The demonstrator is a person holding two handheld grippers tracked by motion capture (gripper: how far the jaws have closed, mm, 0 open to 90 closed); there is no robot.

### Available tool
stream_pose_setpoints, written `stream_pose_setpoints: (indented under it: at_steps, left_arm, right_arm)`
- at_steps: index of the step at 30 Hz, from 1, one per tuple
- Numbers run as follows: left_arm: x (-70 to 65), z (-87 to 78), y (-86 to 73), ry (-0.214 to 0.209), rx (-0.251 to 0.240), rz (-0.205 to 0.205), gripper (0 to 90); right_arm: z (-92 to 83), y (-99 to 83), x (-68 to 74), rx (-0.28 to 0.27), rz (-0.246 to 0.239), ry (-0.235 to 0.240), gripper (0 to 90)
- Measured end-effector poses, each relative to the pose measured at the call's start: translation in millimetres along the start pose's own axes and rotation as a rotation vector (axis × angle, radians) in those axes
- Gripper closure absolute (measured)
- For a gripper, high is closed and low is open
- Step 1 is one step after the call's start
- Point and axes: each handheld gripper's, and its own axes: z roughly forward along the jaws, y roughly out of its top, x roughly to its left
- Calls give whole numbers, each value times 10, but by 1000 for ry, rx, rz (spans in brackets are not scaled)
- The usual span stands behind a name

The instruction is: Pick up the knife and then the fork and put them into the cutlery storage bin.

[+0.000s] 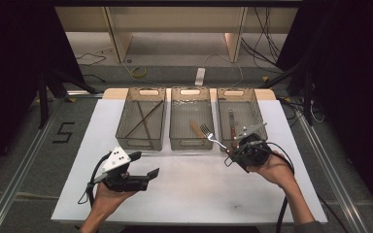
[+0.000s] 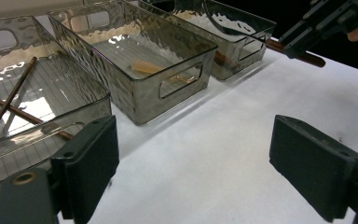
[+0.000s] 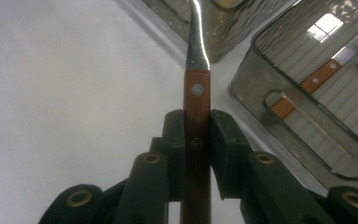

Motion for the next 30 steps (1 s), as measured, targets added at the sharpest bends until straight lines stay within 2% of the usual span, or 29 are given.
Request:
stream_pose_setpoints:
  at_steps: [13, 18, 30]
  left_arm:
    - [11, -3, -1, 1, -3, -7, 152]
    - [3, 0, -1, 2, -5, -7, 152]
    - [3, -1, -3, 3, 0, -2, 152]
  right_arm:
    - [-71, 107, -268, -58, 83, -56, 770]
    - [-69, 153, -334, -71, 97, -72, 770]
    - [-90, 402, -524, -87, 153, -97, 770]
